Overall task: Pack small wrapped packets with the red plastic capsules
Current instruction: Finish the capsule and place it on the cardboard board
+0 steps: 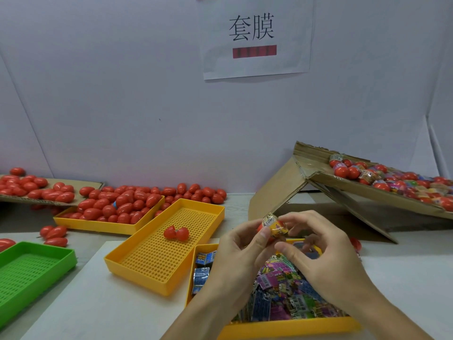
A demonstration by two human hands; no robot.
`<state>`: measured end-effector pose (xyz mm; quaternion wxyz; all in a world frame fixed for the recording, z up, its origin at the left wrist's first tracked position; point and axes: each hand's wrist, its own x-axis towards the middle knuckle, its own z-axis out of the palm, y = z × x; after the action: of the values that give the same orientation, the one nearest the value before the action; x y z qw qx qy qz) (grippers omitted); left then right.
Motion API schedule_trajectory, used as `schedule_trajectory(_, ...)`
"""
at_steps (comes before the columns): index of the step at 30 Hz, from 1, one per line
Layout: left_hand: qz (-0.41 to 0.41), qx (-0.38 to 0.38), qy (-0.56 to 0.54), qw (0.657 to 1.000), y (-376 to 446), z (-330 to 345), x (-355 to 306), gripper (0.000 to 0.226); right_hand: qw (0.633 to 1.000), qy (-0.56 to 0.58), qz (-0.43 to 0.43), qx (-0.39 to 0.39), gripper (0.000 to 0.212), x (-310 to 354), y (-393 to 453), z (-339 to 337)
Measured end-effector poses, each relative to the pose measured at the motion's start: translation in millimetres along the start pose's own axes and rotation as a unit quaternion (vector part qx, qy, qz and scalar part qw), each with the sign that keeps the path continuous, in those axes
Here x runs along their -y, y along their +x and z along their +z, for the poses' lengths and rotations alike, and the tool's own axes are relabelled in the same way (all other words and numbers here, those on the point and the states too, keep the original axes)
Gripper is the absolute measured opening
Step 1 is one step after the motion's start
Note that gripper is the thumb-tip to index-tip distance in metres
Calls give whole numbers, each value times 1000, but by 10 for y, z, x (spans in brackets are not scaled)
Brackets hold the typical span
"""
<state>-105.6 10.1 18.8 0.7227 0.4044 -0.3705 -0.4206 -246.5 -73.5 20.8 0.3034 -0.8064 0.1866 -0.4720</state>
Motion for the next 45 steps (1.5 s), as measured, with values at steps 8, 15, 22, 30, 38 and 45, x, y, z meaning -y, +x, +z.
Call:
schedule_trajectory(8, -11, 5, 6, 1000, -19, 25, 22, 37, 993, -94, -67, -38, 45, -49, -30, 89)
schedule_trajectory(15, -48, 44, -52, 997, -52, 69, -6, 38, 985, -129, -100, -51, 46, -72, -63, 113)
schedule_trajectory(22, -46, 54, 16, 997, -46, 88, 12, 29, 984, -139, -100, -46, 49, -49, -76, 133)
schedule_trajectory(30, -30, 64, 116, 991, -35, 90, 31, 33, 986, -129, -91, -54, 49, -59, -81, 145)
schedule_trajectory(38, -25, 51, 119, 991, -20, 67, 65, 34, 988, -107, -90, -59, 48, -94, -50, 106)
schedule_trajectory(45, 26, 35, 110, 993, -23, 93, 44, 35, 991, -74, -108, -29, 52, -66, -70, 126)
